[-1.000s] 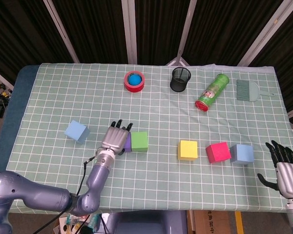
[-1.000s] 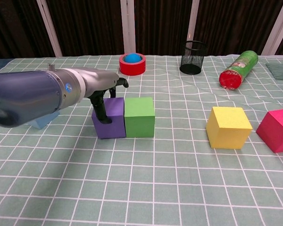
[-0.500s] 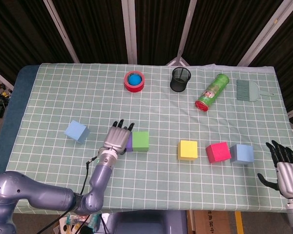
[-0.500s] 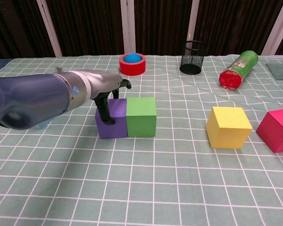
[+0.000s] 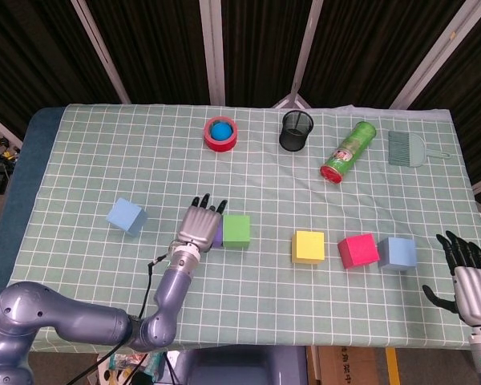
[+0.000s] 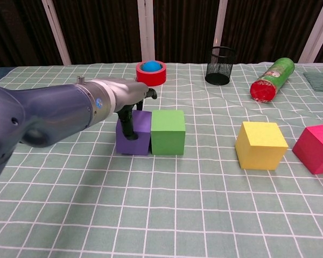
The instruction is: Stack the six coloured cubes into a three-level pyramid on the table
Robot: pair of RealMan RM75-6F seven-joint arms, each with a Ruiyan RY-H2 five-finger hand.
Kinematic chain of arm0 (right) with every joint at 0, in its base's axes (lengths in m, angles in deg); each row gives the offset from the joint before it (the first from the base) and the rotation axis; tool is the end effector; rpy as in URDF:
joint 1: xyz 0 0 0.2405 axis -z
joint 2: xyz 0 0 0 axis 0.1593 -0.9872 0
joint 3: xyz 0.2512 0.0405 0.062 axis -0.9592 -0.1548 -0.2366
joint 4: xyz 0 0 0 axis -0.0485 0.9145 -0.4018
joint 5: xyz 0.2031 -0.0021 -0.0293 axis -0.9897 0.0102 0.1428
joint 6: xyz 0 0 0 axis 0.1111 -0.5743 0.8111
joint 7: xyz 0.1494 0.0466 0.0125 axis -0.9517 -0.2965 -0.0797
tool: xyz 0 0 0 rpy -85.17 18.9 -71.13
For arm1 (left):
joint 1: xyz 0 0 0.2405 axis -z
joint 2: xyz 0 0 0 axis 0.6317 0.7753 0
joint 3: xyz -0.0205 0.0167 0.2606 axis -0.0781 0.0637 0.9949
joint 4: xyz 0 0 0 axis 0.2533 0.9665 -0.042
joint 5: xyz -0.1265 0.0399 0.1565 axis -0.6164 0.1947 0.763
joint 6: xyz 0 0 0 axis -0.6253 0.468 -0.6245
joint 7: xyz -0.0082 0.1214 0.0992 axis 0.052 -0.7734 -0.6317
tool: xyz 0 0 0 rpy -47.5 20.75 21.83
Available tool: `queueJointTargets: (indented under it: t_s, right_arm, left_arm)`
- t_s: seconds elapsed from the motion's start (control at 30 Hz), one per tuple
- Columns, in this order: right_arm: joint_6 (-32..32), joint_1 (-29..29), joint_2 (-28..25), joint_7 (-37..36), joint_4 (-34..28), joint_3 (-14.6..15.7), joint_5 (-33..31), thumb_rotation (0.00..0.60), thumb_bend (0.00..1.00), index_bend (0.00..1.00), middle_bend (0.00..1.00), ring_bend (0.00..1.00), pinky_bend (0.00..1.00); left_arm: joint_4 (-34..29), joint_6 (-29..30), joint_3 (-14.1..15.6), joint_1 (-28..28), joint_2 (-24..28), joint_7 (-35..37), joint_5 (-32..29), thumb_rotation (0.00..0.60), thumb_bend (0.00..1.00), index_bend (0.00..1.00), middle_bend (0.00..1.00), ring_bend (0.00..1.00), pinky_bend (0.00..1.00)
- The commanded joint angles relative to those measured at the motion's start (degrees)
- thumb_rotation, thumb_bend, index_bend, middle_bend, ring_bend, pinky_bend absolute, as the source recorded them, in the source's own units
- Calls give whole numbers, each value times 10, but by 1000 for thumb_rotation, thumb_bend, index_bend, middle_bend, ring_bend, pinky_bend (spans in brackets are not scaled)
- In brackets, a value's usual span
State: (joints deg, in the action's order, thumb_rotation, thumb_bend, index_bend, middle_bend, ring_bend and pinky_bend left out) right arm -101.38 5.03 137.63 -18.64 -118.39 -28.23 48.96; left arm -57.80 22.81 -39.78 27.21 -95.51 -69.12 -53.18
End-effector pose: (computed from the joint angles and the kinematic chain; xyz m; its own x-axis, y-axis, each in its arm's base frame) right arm -0.3322 -0.1918 0.1730 0.3536 -0.0841 0.9316 -0.9266 0.1049 0.3612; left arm -0.0307 0.3531 -0.0725 0.6398 0.3274 0.6953 0.7682 -0.2998 -0.5657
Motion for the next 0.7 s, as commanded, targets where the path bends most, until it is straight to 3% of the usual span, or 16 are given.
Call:
queueJointTargets:
  t_s: [0.03,0.43,0.7]
  right_arm:
    - [0,0,0,0,0,0,0,600,268,0,0,0,0]
    - [0,0,0,1,-1,0,-1,600,268,0,0,0,0]
    - [-1,1,0,1,-2,0,0,600,268,0,0,0,0]
  left_arm:
    - [3,-1,0,0,-2,0,0,600,411,0,333,1,119]
    - [8,-4,-1,-3,-9,3,3,600,411,0,332,1,119]
    - [1,0,6,-10,-1,-4,-3,600,368,0,279,1,119]
